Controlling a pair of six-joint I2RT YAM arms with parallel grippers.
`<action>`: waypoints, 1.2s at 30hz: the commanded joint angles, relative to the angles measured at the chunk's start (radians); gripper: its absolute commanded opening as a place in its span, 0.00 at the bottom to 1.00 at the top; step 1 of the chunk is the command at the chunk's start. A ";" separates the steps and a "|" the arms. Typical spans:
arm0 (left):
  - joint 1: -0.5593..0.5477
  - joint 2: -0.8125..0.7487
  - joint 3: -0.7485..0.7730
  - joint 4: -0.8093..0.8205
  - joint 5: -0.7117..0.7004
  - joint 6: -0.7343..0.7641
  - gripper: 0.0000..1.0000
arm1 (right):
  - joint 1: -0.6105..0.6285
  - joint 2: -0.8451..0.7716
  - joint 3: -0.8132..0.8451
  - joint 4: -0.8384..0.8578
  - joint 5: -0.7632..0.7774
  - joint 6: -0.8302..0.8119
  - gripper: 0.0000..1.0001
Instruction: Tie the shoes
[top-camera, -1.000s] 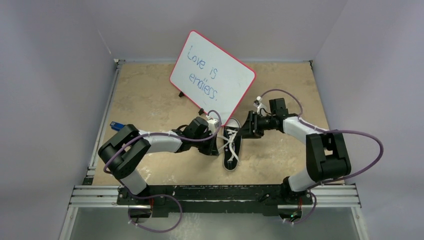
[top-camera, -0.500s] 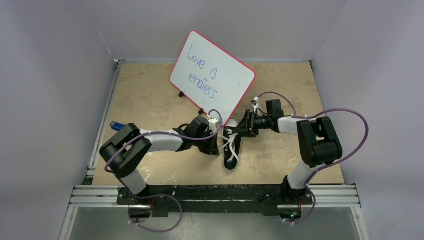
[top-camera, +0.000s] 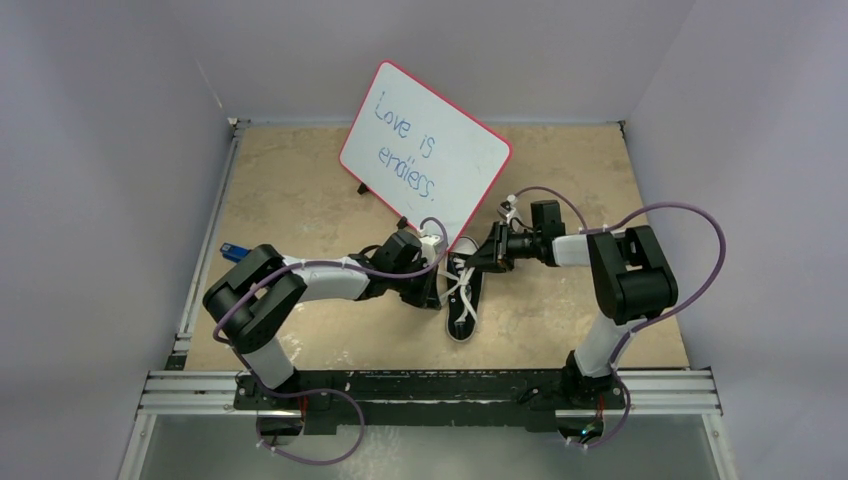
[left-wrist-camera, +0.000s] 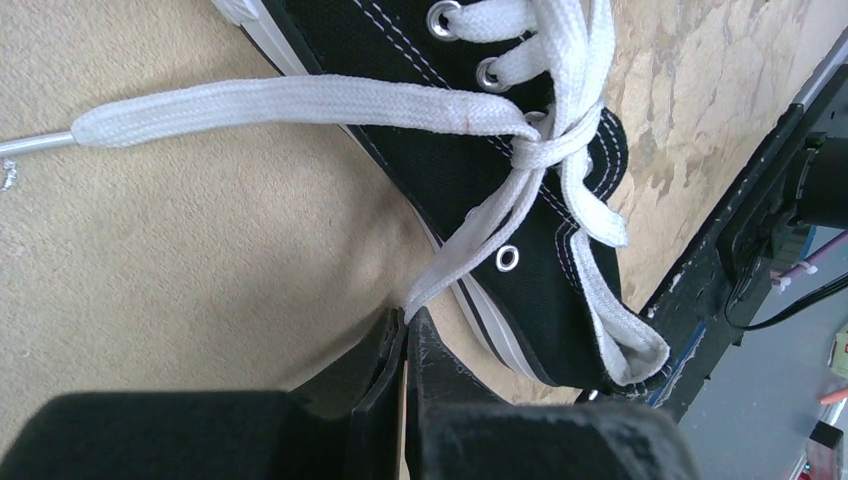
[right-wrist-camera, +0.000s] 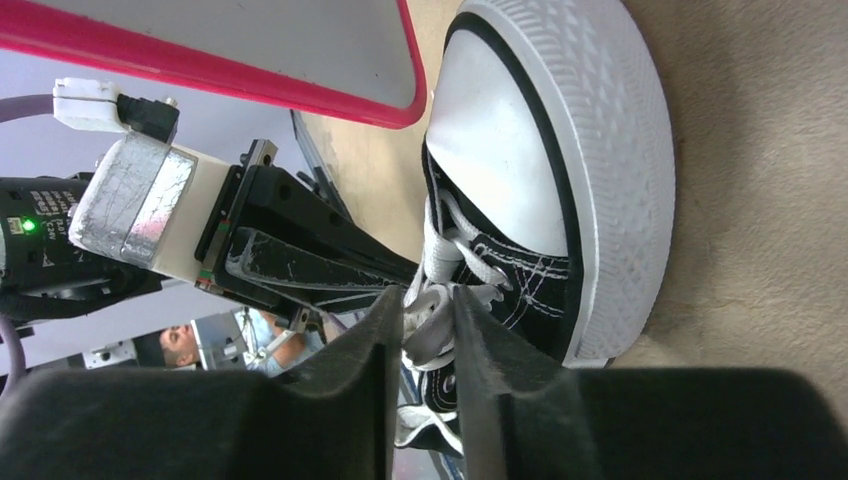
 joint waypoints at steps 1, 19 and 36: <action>0.007 0.003 0.031 0.011 0.019 0.024 0.00 | 0.003 -0.049 -0.016 0.015 -0.040 0.007 0.22; 0.003 -0.060 -0.073 0.025 0.004 -0.064 0.00 | -0.013 -0.196 -0.069 0.116 0.328 0.165 0.00; -0.021 -0.078 -0.152 0.004 -0.056 -0.080 0.00 | -0.169 -0.254 -0.230 0.255 0.328 0.279 0.00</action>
